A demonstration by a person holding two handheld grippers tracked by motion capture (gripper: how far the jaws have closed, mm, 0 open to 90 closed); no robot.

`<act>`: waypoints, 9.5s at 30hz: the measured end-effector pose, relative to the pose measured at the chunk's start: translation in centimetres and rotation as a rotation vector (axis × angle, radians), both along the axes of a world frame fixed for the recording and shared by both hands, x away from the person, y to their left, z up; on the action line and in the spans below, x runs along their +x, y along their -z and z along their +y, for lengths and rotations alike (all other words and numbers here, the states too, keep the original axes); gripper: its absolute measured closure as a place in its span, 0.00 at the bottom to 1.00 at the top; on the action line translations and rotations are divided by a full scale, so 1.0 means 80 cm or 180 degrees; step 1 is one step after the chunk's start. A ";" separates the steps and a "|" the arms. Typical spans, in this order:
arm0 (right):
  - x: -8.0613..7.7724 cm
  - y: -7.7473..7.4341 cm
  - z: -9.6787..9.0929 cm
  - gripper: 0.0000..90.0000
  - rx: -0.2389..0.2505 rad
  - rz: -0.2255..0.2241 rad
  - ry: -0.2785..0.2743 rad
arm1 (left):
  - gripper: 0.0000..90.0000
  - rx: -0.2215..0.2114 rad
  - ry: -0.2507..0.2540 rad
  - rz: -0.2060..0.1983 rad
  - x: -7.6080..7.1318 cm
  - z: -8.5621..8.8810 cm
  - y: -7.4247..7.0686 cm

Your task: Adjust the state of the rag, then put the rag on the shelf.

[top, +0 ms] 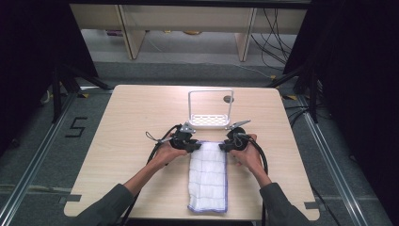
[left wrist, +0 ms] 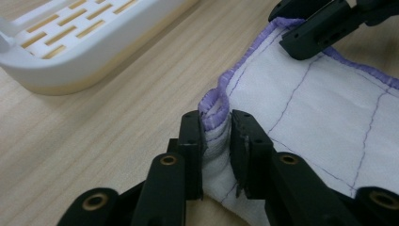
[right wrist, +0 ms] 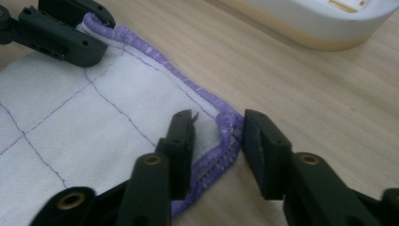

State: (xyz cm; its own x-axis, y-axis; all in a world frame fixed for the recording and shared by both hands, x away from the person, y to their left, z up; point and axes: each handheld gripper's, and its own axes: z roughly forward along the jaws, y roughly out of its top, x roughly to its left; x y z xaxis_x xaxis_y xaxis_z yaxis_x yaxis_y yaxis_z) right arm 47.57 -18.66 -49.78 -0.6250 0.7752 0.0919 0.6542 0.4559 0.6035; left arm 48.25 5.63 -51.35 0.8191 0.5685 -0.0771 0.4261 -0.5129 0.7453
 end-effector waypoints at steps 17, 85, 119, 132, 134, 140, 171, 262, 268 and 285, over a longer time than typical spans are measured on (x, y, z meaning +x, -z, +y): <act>-0.010 -0.002 -0.003 0.92 0.0056 -0.0045 -0.0087 | 0.91 -0.0063 0.0014 -0.0122 -0.004 0.000 -0.014; -0.015 -0.322 -0.022 0.94 0.0602 -0.1223 -0.0161 | 0.91 -0.0377 0.0042 -0.0776 -0.003 0.013 -0.339; 0.130 -0.321 0.012 0.93 0.0635 -0.1286 0.0389 | 0.90 -0.0674 -0.0785 -0.0927 0.133 0.007 -0.332; 0.170 -0.274 0.025 0.92 0.0571 -0.1263 0.0625 | 0.89 -0.0706 -0.0911 -0.0900 0.173 0.007 -0.283; 0.174 -0.270 0.026 0.92 0.0552 -0.1268 0.0629 | 0.89 -0.0680 -0.0953 -0.0875 0.177 0.008 -0.277; 0.184 -0.258 0.024 0.91 0.0502 -0.1234 0.0689 | 0.89 -0.0683 -0.1005 -0.0802 0.186 0.006 -0.259; 0.180 -0.210 -0.013 0.64 0.0492 -0.0872 0.0803 | 0.52 -0.0305 -0.1093 -0.0224 0.174 0.028 -0.233; -0.028 -0.167 -0.026 0.33 0.0842 -0.0958 0.0089 | 0.26 -0.0687 -0.0400 -0.0078 -0.062 0.085 -0.150; -0.042 -0.156 -0.023 0.32 0.0843 -0.0926 0.0036 | 0.24 -0.0667 -0.0348 -0.0041 -0.074 0.087 -0.138; -0.073 -0.114 -0.013 0.26 0.0841 -0.0684 -0.0121 | 0.21 -0.0522 -0.0158 -0.0027 -0.118 0.091 -0.092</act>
State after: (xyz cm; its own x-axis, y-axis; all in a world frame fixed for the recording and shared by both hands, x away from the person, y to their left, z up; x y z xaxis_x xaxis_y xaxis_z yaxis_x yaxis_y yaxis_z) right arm 41.70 -19.73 -40.65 -0.6798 0.7180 0.1495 0.4848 0.2870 0.8262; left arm 38.79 12.89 -43.99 0.7913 0.5887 -0.1654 0.4412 -0.3625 0.8210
